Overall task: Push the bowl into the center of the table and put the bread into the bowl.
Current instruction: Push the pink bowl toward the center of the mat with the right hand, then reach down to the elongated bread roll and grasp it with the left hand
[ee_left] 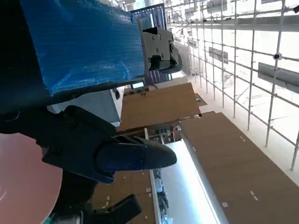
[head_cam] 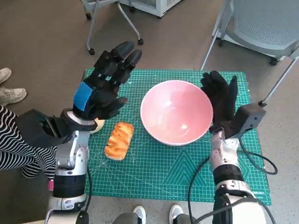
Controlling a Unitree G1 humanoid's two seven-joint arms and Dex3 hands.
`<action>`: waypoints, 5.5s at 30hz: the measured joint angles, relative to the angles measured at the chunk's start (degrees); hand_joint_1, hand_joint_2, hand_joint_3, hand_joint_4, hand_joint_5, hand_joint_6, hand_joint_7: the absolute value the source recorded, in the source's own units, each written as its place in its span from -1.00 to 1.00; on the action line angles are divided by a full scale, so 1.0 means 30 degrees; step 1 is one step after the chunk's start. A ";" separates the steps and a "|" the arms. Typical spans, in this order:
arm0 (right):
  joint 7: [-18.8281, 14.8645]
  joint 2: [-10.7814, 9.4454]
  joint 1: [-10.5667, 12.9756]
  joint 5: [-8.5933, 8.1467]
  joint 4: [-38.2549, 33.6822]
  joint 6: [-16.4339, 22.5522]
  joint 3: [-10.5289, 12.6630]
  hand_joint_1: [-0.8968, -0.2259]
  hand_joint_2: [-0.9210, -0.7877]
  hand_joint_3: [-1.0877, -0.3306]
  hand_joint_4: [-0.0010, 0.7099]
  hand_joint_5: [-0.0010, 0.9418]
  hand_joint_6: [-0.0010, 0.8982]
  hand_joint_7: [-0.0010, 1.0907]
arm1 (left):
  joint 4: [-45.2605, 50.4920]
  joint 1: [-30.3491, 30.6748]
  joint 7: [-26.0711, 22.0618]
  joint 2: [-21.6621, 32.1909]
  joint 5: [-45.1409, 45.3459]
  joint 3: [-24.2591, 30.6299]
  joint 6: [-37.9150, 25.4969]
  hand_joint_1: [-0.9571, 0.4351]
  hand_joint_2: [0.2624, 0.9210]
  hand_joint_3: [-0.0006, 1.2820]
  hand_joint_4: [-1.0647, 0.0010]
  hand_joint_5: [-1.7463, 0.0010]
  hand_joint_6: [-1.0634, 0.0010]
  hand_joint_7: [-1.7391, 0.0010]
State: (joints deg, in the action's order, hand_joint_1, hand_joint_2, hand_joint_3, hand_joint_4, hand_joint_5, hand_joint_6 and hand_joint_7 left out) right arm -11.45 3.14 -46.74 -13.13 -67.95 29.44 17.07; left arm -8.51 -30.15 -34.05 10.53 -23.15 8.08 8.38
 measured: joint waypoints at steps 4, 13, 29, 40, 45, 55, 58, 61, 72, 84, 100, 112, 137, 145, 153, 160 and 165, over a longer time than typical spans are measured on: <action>-0.0025 -0.0216 -0.0015 0.0054 -0.0108 -0.0004 -0.0196 -0.12 -1.00 -0.52 -0.59 -0.99 -0.80 -0.21 | -0.0005 0.0003 0.0032 0.0001 0.0044 -0.0005 0.0056 -0.53 1.00 -0.51 0.99 0.88 1.00 0.50; -0.0289 -0.0517 -0.0013 0.0706 -0.0362 -0.0064 -0.0667 -0.20 -1.00 -0.45 -0.57 -0.99 -0.79 -0.23 | -0.0004 0.0027 0.0117 0.0000 0.0059 -0.0008 0.0057 -0.53 1.00 -0.51 0.98 0.88 1.00 0.50; -0.0599 0.0229 0.0045 0.0742 0.0578 -0.0049 -0.0788 -0.19 -1.00 -0.53 -0.59 -1.00 -0.77 -0.24 | 0.0009 0.0252 0.0311 -0.0035 0.0139 -0.0201 0.0091 -0.50 1.00 -0.49 0.99 0.90 1.00 0.51; -0.0629 0.1090 0.1250 0.0699 0.6465 0.0826 -0.1016 -0.29 -1.00 -0.44 -0.57 -0.98 -0.73 -0.18 | 0.0029 0.0243 0.0540 -0.0162 0.0133 -0.0259 0.0062 -0.49 1.00 -0.51 0.95 0.90 1.00 0.47; -0.0831 0.1181 0.2351 0.0671 0.9947 0.0982 -0.1366 -0.36 -1.00 -0.34 -0.54 -0.97 -0.71 -0.14 | 0.0068 0.0232 0.0774 -0.0445 0.0130 -0.0363 -0.0088 -0.50 0.99 -0.55 0.91 0.90 1.00 0.41; -0.1376 0.1254 0.4385 0.0565 1.5847 0.0389 -0.2263 -0.45 -1.00 -0.09 -0.46 -0.96 -0.68 -0.06 | 0.0351 -0.0054 0.1093 -0.0877 -0.0110 -0.0639 -0.0857 -0.47 0.94 -0.57 0.91 0.89 1.00 0.35; -0.1440 0.1277 0.4803 0.0568 1.6955 0.0107 -0.2502 -0.45 -1.00 -0.05 -0.44 -0.96 -0.69 -0.05 | 0.0508 -0.0214 0.1092 -0.1017 -0.0295 -0.0640 -0.1060 -0.46 0.93 -0.56 0.92 0.89 1.00 0.34; -0.1506 0.1324 0.5098 0.0569 1.7797 -0.0159 -0.2741 -0.46 -1.00 -0.02 -0.42 -0.95 -0.70 -0.04 | 0.0785 -0.0342 0.1084 -0.1172 -0.0645 -0.0642 -0.1260 -0.45 0.92 -0.56 0.92 0.89 1.00 0.34; -0.1583 0.1555 0.5445 0.0609 1.9017 -0.1140 -0.3090 -0.52 -1.00 0.08 -0.31 -0.93 -0.69 0.02 | 0.0898 -0.1087 0.0248 -0.1182 -0.0865 -0.0563 -0.0773 -0.48 0.91 -0.50 0.99 0.88 1.00 0.43; -0.1502 0.1574 0.5481 0.1038 1.9460 -0.1808 -0.3601 -0.49 -1.00 -0.01 -0.31 -0.96 -0.74 0.05 | 0.0146 -0.1578 -0.0259 -0.0845 -0.0753 -0.0268 0.0120 -0.48 0.92 -0.49 0.98 0.85 1.00 0.40; -0.1496 0.1524 0.5484 0.1317 2.0103 -0.3313 -0.4272 -0.60 -1.00 -0.07 -0.43 -1.00 -0.85 0.11 | 0.0097 -0.1576 -0.0452 0.0066 -0.0493 -0.0041 0.0279 -0.47 0.94 -0.58 0.99 0.84 1.00 0.39; -0.1516 0.1548 0.5759 0.1279 2.0318 -0.3463 -0.4227 -0.58 -1.00 -0.07 -0.43 -0.99 -0.88 0.15 | -0.4146 -0.2923 -0.1017 0.5918 0.5131 0.0397 0.6833 -0.45 0.99 -0.83 0.89 0.87 1.00 0.37; -0.1512 0.1509 0.5970 0.1180 2.0177 -0.3348 -0.4064 -0.54 -1.00 -0.07 -0.41 -0.99 -0.90 0.18 | -0.9192 -0.5002 -0.3929 1.2636 0.8248 -0.1442 1.1329 -0.16 0.66 -1.00 0.64 1.00 0.50 0.73; -0.1516 0.1516 0.6036 0.1065 2.0039 -0.3130 -0.3910 -0.52 -1.00 -0.07 -0.40 -0.99 -0.90 0.19 | -0.8889 -0.3596 -0.3931 1.2828 0.8368 -0.1851 1.2017 -0.14 0.65 -1.00 0.61 0.99 0.43 0.81; -0.1619 0.1565 0.6108 0.0866 1.9944 -0.3041 -0.3798 -0.52 -1.00 -0.06 -0.40 -0.99 -0.90 0.20 | -0.8112 -0.1741 -0.3949 1.2813 0.8348 -0.2339 1.2880 -0.14 0.67 -1.00 0.57 0.99 0.35 0.86; -0.1810 0.1784 0.6134 0.0660 1.9628 -0.2944 -0.3670 -0.53 -1.00 -0.04 -0.39 -0.98 -0.89 0.20 | -0.8304 -0.1221 -0.3996 1.2701 0.8841 -0.3499 1.5679 -0.10 0.63 -1.00 0.50 0.99 0.26 0.91; -0.1904 0.1913 0.6138 0.0627 1.9551 -0.2929 -0.3558 -0.52 -1.00 -0.04 -0.39 -0.99 -0.89 0.19 | -0.9140 -0.1377 -0.3318 1.2472 1.0593 -0.4255 1.8100 -0.06 0.54 -1.00 0.45 0.98 0.19 0.91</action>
State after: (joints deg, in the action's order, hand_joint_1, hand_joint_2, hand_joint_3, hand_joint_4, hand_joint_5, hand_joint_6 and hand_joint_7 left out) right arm -17.17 8.88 -28.33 -11.25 -9.30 20.65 6.39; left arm -35.93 -34.28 -44.00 47.95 8.63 -4.68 62.68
